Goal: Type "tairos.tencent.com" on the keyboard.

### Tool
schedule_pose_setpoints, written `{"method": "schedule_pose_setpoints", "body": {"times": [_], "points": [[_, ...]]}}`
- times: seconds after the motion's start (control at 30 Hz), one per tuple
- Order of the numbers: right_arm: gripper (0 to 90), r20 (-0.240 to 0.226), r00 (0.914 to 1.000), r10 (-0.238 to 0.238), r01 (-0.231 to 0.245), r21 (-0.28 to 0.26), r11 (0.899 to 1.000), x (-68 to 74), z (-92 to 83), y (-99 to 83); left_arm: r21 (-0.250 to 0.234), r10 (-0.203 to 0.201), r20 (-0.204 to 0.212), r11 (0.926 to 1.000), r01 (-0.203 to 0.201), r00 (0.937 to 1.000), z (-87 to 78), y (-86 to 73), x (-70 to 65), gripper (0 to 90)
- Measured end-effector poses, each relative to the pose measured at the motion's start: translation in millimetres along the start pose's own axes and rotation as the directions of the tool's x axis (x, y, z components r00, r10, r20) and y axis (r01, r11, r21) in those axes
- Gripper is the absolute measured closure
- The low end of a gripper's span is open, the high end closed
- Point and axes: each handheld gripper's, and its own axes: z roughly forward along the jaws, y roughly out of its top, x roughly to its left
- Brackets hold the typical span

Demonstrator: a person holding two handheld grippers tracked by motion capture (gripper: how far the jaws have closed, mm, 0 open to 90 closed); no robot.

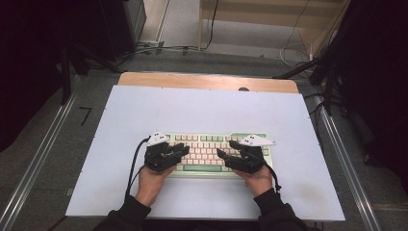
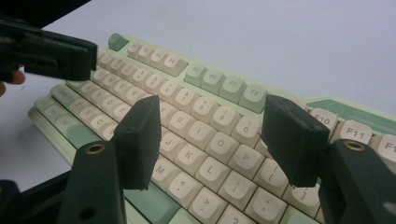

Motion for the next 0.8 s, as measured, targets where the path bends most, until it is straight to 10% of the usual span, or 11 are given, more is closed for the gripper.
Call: {"method": "schedule_pose_setpoints", "body": {"times": [0.8], "points": [[37.5,-0.001,1.0000,0.004,-0.004,0.013,1.000,0.0,0.9,-1.6,0.138,0.052,0.002,0.9891,-0.051,0.9987,17.6,-15.6,-13.2,90.0]]}}
